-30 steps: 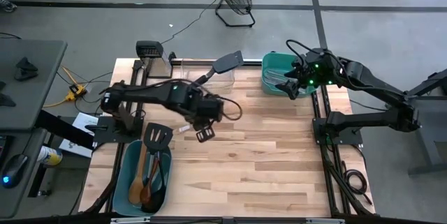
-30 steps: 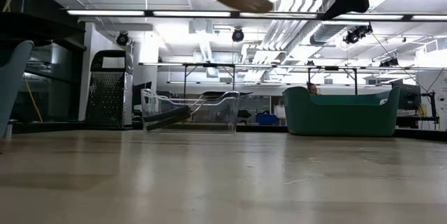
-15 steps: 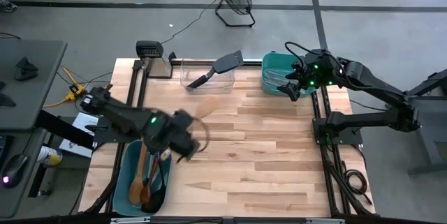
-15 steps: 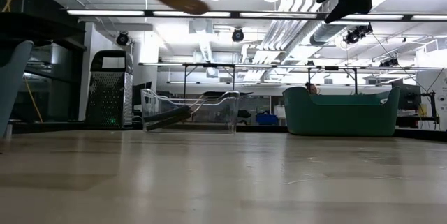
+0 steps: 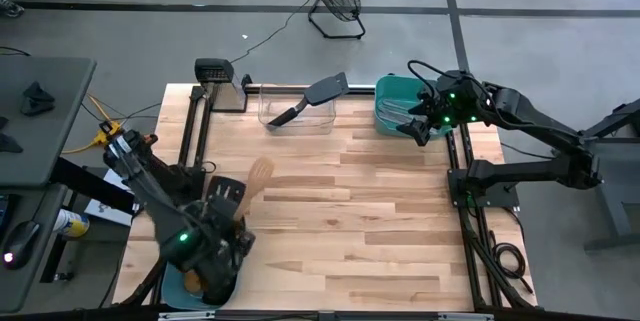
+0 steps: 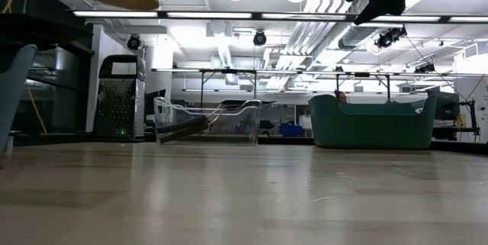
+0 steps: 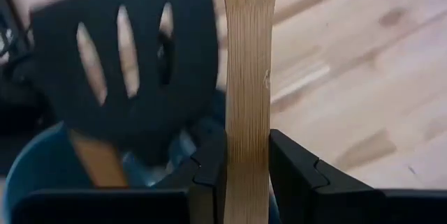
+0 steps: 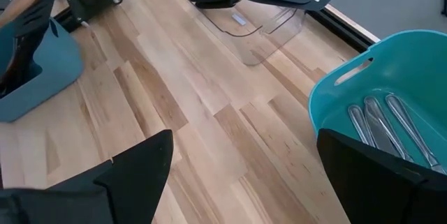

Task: Pick & Place Kitchen Items
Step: Put the wooden spatula into the blue bin, then return to Home Position

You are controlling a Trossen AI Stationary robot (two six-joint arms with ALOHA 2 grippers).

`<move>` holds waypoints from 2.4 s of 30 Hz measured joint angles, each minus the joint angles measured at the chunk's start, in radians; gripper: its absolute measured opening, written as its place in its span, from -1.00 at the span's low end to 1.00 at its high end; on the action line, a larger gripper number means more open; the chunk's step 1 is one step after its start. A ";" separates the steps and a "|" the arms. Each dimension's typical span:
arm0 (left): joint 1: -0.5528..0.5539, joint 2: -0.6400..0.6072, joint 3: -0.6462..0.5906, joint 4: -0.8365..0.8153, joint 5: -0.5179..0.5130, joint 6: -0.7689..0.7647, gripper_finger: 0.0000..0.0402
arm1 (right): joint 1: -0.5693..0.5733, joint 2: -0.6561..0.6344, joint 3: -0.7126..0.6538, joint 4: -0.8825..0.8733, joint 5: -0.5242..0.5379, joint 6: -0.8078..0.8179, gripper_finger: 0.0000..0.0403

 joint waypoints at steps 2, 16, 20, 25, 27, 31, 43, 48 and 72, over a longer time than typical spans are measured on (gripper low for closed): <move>-0.038 0.001 -0.015 0.001 0.034 -0.039 -0.62 | 0.000 0.000 0.000 -0.001 -0.013 -0.001 0.73; -0.199 0.001 -0.110 0.000 0.212 -0.168 -0.62 | 0.000 0.000 0.000 -0.001 -0.017 -0.001 0.73; -0.200 0.001 -0.145 0.000 0.248 -0.168 -0.62 | 0.000 0.000 0.000 -0.001 -0.017 -0.002 0.73; -0.198 0.001 -0.190 0.015 0.254 -0.167 -0.62 | 0.000 0.000 0.000 -0.006 -0.017 -0.003 0.73; -0.198 0.001 -0.217 0.041 0.270 -0.167 -0.62 | 0.000 0.000 0.000 -0.011 -0.017 -0.007 0.73; -0.197 0.000 -0.268 0.114 0.299 -0.164 -0.62 | 0.000 0.000 0.000 -0.030 -0.014 -0.019 0.73; -0.197 0.003 -0.277 0.224 0.364 -0.147 -0.14 | 0.000 0.000 0.000 -0.040 -0.014 -0.023 0.73; -0.197 0.003 -0.277 0.288 0.394 -0.146 0.00 | 0.000 0.000 0.000 -0.047 -0.015 -0.029 0.73; -0.141 -0.016 0.160 0.001 -0.188 -0.006 0.02 | 0.000 0.000 0.000 -0.050 -0.015 -0.027 0.73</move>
